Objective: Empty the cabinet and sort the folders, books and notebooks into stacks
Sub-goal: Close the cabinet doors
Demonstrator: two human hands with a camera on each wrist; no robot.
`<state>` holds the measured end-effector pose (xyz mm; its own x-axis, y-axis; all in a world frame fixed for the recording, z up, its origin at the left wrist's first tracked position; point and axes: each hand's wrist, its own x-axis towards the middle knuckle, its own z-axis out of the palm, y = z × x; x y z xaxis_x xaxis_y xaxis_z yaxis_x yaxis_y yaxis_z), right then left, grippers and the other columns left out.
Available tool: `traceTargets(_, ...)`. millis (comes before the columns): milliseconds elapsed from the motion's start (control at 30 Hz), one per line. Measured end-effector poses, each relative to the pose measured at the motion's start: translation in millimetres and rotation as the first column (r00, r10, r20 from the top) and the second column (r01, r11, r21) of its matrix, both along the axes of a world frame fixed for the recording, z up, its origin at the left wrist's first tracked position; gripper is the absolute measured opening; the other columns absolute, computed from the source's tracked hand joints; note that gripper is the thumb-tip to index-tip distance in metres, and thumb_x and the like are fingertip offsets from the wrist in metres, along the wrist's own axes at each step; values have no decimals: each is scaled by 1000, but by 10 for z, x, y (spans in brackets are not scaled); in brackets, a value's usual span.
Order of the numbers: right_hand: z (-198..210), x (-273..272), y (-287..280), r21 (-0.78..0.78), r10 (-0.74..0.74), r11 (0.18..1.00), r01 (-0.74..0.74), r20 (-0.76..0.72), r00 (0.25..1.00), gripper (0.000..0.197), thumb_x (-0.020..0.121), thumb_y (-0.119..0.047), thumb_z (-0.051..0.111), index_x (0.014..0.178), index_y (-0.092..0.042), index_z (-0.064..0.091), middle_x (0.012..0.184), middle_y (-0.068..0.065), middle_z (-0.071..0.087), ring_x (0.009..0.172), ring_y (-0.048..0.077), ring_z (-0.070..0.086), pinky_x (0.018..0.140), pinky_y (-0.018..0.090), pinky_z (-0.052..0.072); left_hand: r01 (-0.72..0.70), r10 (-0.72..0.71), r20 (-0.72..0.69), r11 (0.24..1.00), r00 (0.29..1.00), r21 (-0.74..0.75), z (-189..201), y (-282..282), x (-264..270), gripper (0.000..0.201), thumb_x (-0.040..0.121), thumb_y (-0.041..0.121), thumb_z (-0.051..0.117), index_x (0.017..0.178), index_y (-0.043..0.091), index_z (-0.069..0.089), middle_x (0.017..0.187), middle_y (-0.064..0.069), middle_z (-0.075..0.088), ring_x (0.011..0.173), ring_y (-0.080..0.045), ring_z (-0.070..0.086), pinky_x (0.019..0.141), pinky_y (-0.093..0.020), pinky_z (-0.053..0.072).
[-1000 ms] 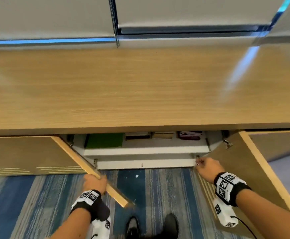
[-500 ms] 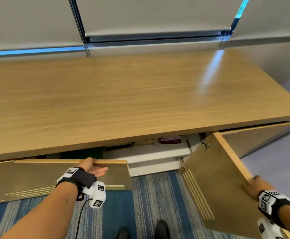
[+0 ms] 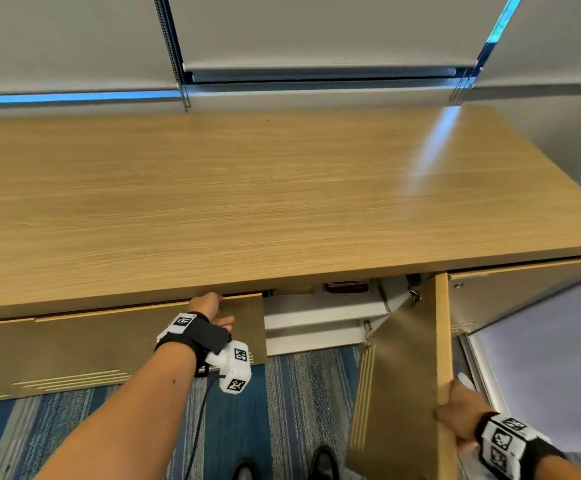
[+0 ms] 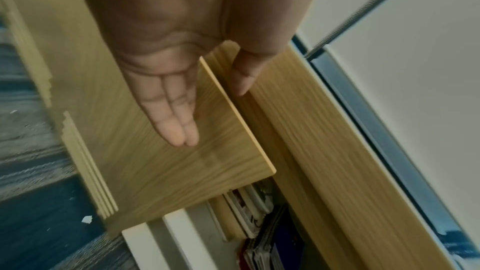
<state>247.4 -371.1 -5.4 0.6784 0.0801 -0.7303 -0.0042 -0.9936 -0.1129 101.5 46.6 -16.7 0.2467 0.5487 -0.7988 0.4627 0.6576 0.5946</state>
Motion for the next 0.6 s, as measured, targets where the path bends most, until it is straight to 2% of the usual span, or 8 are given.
traceTargets(67, -58, -114, 229, 104, -77, 991, 80, -34, 996, 24, 89, -16, 59, 104, -9, 42, 92, 11, 62, 56, 20, 67, 42, 23, 51, 72, -68, -78, 996, 995, 47, -454, 186, 31, 54, 88, 30, 56, 134, 6, 44, 130, -15, 55, 99, -38, 67, 90, -53, 54)
traceTargets(167, -149, -267, 634, 263, -174, 945, 193, -96, 980, 24, 94, -16, 56, 110, -8, 41, 86, 11, 65, 57, 21, 69, 46, 23, 54, 135, -105, -277, 987, 955, 91, -1388, 480, 90, 118, 49, 74, 64, 143, 11, 33, 130, -14, 56, 88, -38, 70, 88, -49, 55)
traceTargets(233, -205, -316, 949, 357, -226, 896, 264, -146, 963, 20, 95, -20, 54, 108, -9, 44, 89, 12, 68, 65, 24, 72, 52, 30, 59, 128, -90, -370, 988, 925, 81, -1266, 341, 128, 129, 47, 80, 61, 148, 9, 23, 135, -17, 52, 95, -40, 68, 91, -48, 53)
traceTargets(300, -251, -287, 1249, 396, -259, 869, 296, -145, 955, 17, 97, -23, 52, 103, -7, 51, 89, 12, 69, 67, 24, 72, 57, 32, 60, 82, -43, -345, 992, 938, 98, -604, 28, 116, 119, 62, 72, 62, 150, 7, 14, 139, -22, 47, 107, -42, 63, 96, -46, 49)
traceTargets(367, -323, -210, 1518, 421, -304, 838, 346, -165, 938, 21, 98, -25, 51, 95, -5, 56, 84, 14, 70, 68, 26, 72, 67, 41, 62, 53, 0, -349, 989, 937, 140, -339, -60, 94, 103, 77, 67, 51, 149, 0, 19, 141, -23, 46, 118, -39, 56, 98, -38, 45)
traceTargets(433, -363, -126, 1730, 435, -342, 807, 400, -207, 917, 20, 97, -23, 53, 90, -4, 57, 79, 15, 69, 69, 28, 72, 71, 45, 61, 103, -58, -343, 988, 938, 116, -224, -166, 25, 96, 78, 62, 49, 146, -2, 25, 130, -19, 52, 111, -37, 61, 89, -35, 48)
traceTargets(500, -413, -54, 1850, 430, -388, 781, 452, -231, 892, 16, 97, -18, 54, 89, -4, 57, 77, 17, 68, 71, 29, 71, 73, 44, 61, 90, -57, -272, 990, 961, 111, -207, -321, -90, 73, 86, 47, 54, 138, 1, 33, 110, -11, 55, 93, -35, 67, 81, -38, 55)
traceTargets(600, -508, 19, 1935, 438, -458, 730, 524, -255, 852, 14, 96, -12, 54, 94, 1, 56, 75, 20, 66, 65, 30, 70, 71, 43, 60, 28, -20, -163, 999, 986, 44, -254, -507, -282, 35, 92, 33, 56, 114, 7, 46, 108, -14, 58, 90, -30, 66, 76, -40, 55)
